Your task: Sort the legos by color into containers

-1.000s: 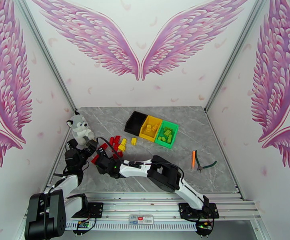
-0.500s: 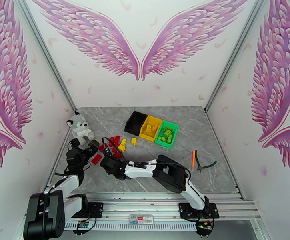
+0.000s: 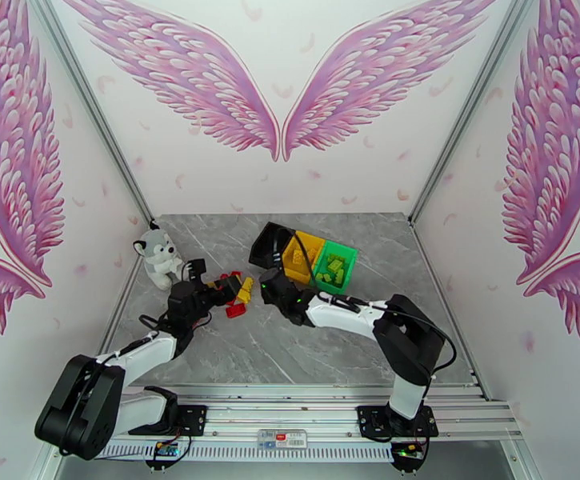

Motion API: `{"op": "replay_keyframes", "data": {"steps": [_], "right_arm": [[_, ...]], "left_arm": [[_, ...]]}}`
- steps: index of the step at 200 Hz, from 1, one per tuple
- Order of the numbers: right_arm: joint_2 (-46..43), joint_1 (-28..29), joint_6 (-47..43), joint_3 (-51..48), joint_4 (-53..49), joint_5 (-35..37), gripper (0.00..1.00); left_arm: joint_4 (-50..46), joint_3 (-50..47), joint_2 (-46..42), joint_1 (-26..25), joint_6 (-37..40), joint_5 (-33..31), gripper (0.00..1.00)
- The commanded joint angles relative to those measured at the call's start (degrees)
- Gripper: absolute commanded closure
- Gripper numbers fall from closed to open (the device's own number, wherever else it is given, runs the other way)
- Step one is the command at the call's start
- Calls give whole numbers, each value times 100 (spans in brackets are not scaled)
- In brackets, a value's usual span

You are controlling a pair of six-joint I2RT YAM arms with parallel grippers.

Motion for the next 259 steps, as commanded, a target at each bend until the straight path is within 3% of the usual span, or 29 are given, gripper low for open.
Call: {"op": "replay_keyframes", "data": {"steps": [1,40,87,107,120,157,259], "right_arm": [[-223,-409,97,43,-98,60,76],[-114,-1142,175,290,-117,-83,75],[612,-1687,193,1318,-731,-355,72],[867,-1807,148,1719,-950,-446,61],[980,-1853,131,1919,-1110,-485,49],[790,-1853,59,1845,-1147,-590,33],[-122,-1073,68,680,-480,-865,26]], "left_arm": [[-86,548,507,-420,412,-151,1],[-104,1366,1470,-1123,641,-246,1],[-446,2083,2009,-1573,957,-524,1],[-582,2308,2121,-1692,1112,-670,1],[-630,2442,2204,-1724,1161,-715,1],[-567,2607,2357,-1722,1202,-764,1],[-87,1565,1392,-1285,920,-1666,1]]}}
